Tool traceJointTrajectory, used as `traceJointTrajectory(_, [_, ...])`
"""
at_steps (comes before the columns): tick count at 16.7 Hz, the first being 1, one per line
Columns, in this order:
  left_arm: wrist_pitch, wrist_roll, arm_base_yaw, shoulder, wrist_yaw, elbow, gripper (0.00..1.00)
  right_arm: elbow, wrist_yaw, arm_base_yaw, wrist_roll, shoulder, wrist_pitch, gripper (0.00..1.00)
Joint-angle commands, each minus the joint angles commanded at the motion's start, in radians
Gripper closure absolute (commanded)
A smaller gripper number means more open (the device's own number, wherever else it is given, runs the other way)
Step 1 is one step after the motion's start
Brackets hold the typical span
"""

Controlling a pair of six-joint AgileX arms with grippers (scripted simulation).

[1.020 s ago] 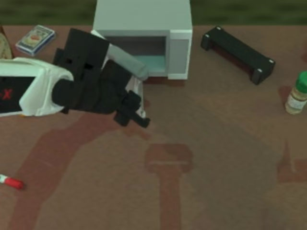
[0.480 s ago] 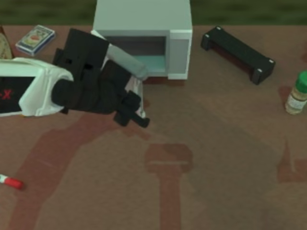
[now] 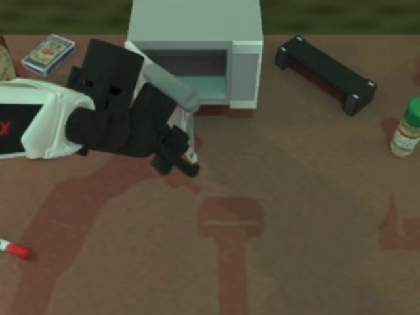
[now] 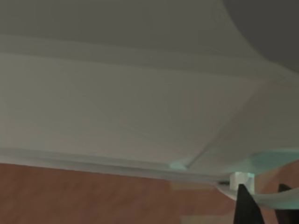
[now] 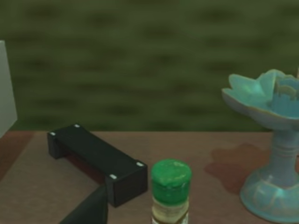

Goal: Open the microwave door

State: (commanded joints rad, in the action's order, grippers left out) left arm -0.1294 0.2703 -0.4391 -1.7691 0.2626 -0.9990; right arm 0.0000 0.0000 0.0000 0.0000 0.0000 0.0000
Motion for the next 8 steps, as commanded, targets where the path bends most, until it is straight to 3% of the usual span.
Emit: traceJointTrajectory(8, [-0.011, 0.045, 0.022, 0.008, 0.030, 0.008, 1.00, 0.000, 0.000, 0.000, 0.000, 0.000, 0.000, 0.00])
